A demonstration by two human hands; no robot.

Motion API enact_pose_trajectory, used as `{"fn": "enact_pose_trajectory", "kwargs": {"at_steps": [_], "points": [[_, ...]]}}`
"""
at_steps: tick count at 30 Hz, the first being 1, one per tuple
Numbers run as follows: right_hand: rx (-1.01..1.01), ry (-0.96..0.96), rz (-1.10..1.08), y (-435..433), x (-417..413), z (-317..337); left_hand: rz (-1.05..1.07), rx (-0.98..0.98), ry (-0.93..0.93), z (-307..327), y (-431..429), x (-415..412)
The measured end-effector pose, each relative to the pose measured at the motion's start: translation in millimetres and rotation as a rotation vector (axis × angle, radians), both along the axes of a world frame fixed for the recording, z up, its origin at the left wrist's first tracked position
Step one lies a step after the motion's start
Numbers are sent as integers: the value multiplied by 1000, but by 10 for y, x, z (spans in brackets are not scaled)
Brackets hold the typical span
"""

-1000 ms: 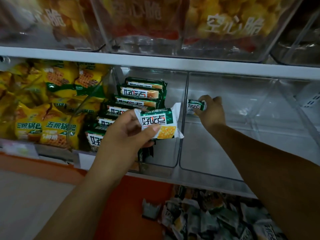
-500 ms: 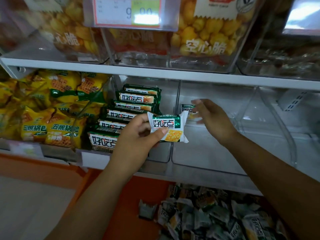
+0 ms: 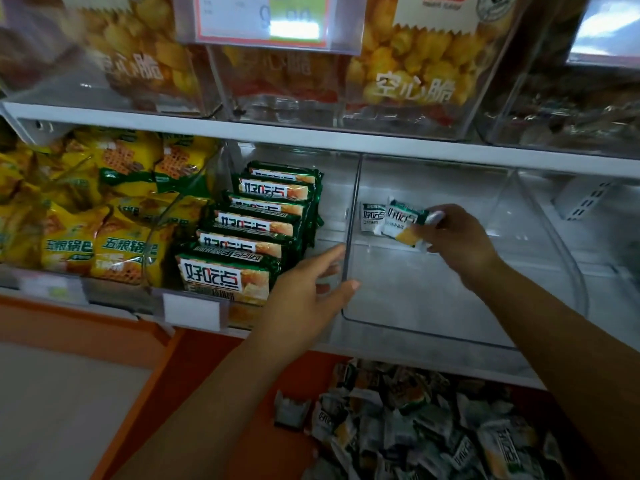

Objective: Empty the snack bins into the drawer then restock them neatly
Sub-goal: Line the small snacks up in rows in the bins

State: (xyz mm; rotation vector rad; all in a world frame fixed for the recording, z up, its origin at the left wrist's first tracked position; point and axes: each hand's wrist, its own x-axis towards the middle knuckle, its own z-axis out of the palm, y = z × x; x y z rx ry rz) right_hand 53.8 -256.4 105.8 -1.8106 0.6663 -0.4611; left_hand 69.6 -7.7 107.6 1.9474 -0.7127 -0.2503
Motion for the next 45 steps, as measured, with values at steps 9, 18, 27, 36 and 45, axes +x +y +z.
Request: {"fn": "enact_pose_trajectory", "kwargs": {"at_steps": [9, 18, 27, 36, 45], "points": [[-483, 248, 130, -120, 677, -520, -4, -18, -30, -131, 0, 70], [-536, 307, 96, -47, 630, -493, -10, -33, -55, -96, 14, 58], [-384, -157, 221, 559, -1526, 35, -265, 177, -368, -397, 55, -759], [-282, 779, 193, 73, -2583, -1847, -486, 738, 237, -1904, -397, -1213], [-239, 738, -110, -11, -2592, -2109, -340, 815, 234, -2531, -962, -1548]]}}
